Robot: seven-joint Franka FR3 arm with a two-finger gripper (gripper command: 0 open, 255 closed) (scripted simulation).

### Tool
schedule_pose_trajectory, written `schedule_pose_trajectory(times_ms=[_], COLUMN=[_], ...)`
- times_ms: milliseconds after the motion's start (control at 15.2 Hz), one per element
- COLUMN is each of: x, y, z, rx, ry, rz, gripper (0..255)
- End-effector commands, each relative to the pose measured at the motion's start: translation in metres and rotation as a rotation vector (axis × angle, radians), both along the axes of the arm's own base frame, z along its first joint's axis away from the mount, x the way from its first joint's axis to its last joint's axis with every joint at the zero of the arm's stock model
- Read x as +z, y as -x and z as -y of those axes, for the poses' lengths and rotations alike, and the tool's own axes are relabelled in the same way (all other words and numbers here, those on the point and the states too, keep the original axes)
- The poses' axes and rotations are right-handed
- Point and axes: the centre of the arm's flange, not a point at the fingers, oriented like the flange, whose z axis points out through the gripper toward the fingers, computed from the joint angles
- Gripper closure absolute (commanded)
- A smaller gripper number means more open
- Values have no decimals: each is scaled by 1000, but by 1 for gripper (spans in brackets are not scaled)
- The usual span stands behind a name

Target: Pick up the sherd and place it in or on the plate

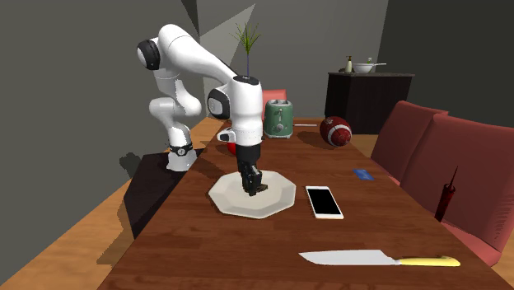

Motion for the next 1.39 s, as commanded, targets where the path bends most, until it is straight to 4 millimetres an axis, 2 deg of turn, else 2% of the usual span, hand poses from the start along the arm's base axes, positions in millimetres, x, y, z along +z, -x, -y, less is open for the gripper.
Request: schedule_pose_trajectory(times_ms=[0,132,198,528,792,1320], x=[0,0,0,0,50,50], y=[0,0,0,0,-2,-2], z=[0,0,0,0,1,1], rx=[0,0,0,0,0,0], ry=[0,0,0,0,0,0], rz=[0,0,0,0,0,0], gripper=[255,255,0,0,0,0])
